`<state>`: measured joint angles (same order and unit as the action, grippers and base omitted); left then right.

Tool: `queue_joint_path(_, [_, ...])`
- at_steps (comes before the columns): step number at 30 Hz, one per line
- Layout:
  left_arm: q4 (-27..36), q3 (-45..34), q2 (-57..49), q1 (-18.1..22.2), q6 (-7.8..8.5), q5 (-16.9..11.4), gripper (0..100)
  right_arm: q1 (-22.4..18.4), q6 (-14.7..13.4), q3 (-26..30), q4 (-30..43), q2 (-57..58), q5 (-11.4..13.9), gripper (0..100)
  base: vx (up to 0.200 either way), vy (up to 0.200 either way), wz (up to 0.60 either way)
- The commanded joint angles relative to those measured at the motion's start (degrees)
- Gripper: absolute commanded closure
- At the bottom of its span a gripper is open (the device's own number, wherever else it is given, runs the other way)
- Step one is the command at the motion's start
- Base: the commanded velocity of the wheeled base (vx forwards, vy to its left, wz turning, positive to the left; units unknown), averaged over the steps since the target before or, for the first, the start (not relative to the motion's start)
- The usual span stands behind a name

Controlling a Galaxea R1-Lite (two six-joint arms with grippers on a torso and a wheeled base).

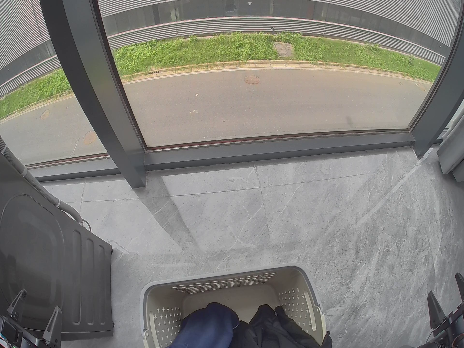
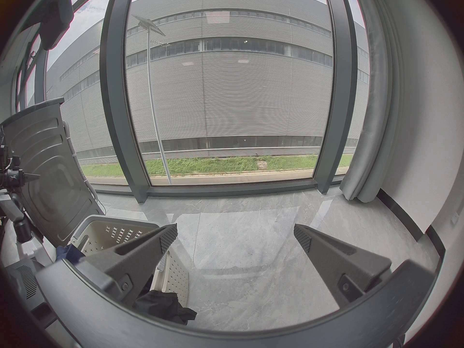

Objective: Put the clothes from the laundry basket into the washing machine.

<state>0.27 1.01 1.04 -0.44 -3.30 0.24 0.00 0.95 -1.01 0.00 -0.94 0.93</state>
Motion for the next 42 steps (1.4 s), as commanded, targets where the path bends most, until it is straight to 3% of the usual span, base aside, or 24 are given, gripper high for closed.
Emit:
queue_joint_path(1, [0.0, -0.92, -1.04, 0.0, -0.04, 0.02, 0, 0.0, 0.02, 1.01, 0.0, 0.94, 0.04, 0, -0.2, 0.0, 0.0])
queue_joint_path(42, [0.0, -0.92, -1.04, 0.0, -0.04, 0.02, 0, 0.0, 0.02, 1.01, 0.0, 0.94, -0.05, 0, -0.2, 0.0, 0.0])
